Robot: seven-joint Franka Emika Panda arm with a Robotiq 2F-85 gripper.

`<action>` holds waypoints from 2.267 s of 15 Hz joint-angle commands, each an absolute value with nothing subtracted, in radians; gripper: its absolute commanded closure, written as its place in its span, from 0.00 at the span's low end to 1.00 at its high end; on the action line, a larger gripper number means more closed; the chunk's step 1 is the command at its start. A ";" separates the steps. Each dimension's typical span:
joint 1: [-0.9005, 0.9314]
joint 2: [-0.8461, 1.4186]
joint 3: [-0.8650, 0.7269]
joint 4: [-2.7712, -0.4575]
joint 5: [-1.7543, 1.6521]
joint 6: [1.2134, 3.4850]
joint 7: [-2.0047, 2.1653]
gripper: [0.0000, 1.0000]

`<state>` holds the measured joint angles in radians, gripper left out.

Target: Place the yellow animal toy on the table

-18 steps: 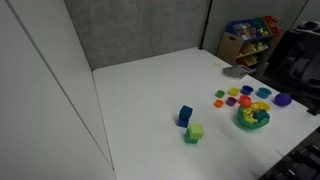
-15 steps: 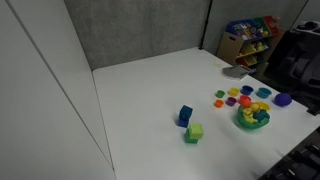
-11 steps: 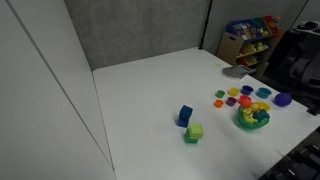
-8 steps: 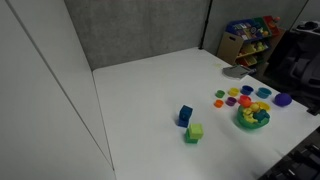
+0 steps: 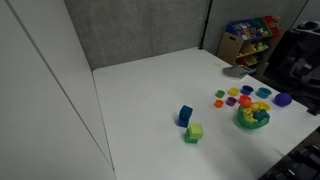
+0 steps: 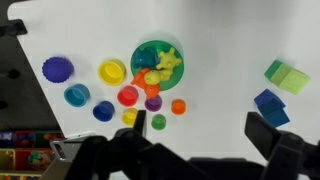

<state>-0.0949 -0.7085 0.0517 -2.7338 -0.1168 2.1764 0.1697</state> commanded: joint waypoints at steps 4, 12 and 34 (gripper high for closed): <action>-0.164 -0.459 -0.001 -2.671 -0.114 2.334 0.210 0.00; -0.210 -0.187 -0.034 -2.637 -0.126 2.524 0.289 0.00; -0.021 0.407 -0.230 -2.456 -0.102 2.823 0.400 0.09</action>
